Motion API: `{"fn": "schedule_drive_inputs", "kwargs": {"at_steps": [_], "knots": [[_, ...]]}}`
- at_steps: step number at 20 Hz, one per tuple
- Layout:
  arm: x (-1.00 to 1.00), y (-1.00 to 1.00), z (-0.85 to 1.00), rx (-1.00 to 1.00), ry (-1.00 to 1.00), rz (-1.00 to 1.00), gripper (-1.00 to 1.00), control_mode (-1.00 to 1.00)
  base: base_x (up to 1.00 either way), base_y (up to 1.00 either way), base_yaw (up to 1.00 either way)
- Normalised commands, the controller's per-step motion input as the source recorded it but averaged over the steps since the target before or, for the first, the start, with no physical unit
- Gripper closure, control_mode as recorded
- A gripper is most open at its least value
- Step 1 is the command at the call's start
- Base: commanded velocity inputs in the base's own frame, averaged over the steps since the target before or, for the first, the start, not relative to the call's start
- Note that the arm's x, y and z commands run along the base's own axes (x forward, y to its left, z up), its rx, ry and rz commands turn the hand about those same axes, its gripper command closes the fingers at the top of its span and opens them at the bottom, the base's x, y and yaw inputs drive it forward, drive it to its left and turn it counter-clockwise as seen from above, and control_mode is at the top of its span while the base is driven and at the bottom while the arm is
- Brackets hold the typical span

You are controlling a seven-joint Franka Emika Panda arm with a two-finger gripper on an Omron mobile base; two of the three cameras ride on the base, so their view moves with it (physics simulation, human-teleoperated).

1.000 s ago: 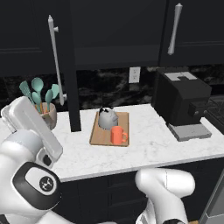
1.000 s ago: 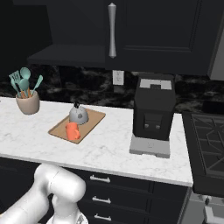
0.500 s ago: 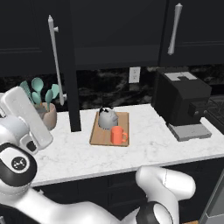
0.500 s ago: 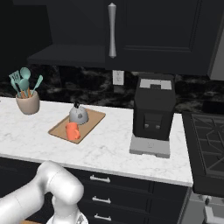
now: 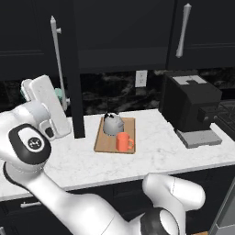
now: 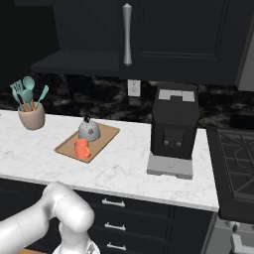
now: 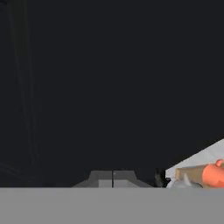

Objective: Pick the kettle from the counter and place it on the tray. Then pick the mug from the cabinet and place it on the tray. Then close the cabinet doors.

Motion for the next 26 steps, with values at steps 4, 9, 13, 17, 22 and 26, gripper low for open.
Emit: {"fn": "schedule_drive_inputs", "kwargs": {"at_steps": [4,9,13,17,22,26], "knots": [[0.21,-1.00,0.09,-0.01,-0.24,-0.06,1.00,-1.00,0.00,0.00,0.00],[0.11,-1.00,0.19,0.00,-0.34,-0.02,1.00,-1.00,0.00,0.00,0.00],[0.48,-0.96,0.15,0.00,-0.19,0.00,1.00,-1.00,0.00,0.00,0.00],[0.69,-0.69,0.18,0.00,-0.11,0.00,1.00,-1.00,0.00,0.00,0.00],[0.58,-0.49,0.35,0.00,-0.08,0.00,1.00,-1.00,0.00,0.00,0.00],[0.57,-0.23,0.42,0.00,-0.08,0.00,1.00,-1.00,0.00,0.00,0.00]]}}
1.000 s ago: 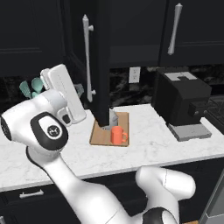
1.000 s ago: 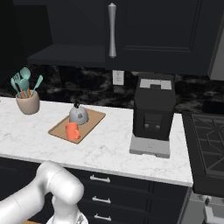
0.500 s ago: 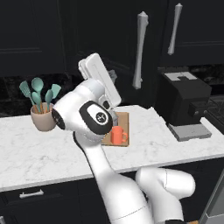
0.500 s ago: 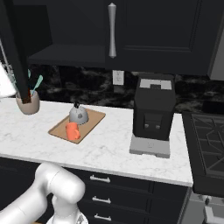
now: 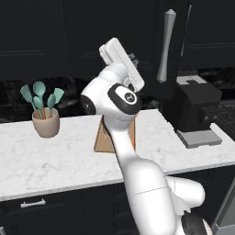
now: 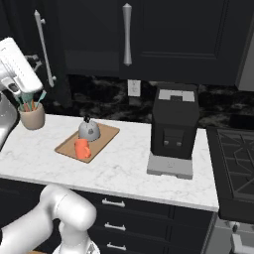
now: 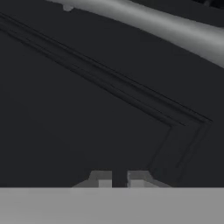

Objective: Pick the kettle from the counter and place it on the tray. Then pick the mug from the cabinet and place it on the tray. Then close the cabinet doors.

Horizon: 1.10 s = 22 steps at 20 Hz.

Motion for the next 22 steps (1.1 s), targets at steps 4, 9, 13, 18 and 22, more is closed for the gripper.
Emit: {"fn": "schedule_drive_inputs", "kwargs": {"at_steps": [4,9,13,18,22], "knots": [[0.70,-0.11,0.45,0.00,-0.07,0.00,1.00,-1.00,0.00,0.00,0.00],[0.88,-0.14,0.40,0.00,-0.03,0.00,1.00,-1.00,0.00,0.00,0.00],[1.00,-0.26,0.18,0.01,0.00,0.01,1.00,-1.00,0.00,0.00,0.00],[1.00,-0.27,0.09,0.03,0.00,0.06,1.00,-1.00,0.00,0.00,0.00],[0.98,-0.42,0.01,0.03,0.00,0.09,1.00,-1.00,0.00,0.00,0.00]]}}
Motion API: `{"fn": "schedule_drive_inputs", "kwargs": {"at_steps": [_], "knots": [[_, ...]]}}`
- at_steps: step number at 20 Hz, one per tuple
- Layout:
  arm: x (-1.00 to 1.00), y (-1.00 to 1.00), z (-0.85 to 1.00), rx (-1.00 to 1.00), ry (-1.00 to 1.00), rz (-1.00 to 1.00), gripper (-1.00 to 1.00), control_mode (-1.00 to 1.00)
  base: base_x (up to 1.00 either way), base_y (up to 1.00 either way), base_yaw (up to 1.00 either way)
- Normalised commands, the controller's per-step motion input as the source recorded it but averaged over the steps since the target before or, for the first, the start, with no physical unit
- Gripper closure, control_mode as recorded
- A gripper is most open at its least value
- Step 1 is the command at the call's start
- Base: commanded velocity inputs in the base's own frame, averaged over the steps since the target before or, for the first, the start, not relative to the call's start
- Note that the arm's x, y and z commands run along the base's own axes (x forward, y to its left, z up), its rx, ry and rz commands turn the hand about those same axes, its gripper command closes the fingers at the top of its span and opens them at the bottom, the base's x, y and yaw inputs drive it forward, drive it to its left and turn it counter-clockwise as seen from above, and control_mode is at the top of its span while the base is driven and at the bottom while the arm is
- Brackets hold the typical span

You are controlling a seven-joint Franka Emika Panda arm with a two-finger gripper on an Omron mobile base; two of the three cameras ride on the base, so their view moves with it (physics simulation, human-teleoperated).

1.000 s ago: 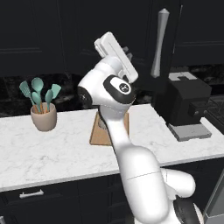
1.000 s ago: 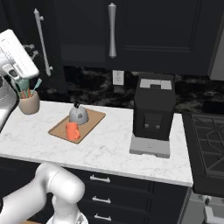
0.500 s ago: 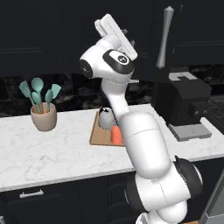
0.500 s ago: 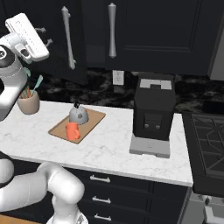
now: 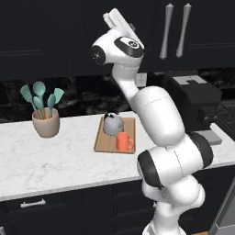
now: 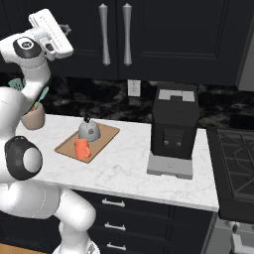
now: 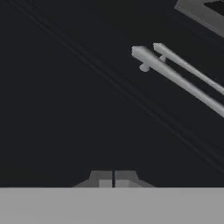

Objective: Pick the kettle from the counter and place it on the tray. Then pick the mug from the cabinet and place it on the tray. Then close the cabinet doors.

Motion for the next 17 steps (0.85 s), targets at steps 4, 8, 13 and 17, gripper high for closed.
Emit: {"fn": "schedule_drive_inputs", "kwargs": {"at_steps": [4,8,13,17], "knots": [[0.98,-0.42,0.04,0.11,0.00,0.16,1.00,-1.00,0.00,0.00,0.00],[0.93,-0.33,0.01,0.12,0.00,0.21,1.00,-1.00,0.00,0.00,0.00],[0.75,-0.30,0.00,0.11,0.00,0.28,1.00,-1.00,0.00,0.00,0.00],[0.60,-0.39,-0.15,0.10,0.00,0.32,1.00,-1.00,0.00,0.00,0.00]]}}
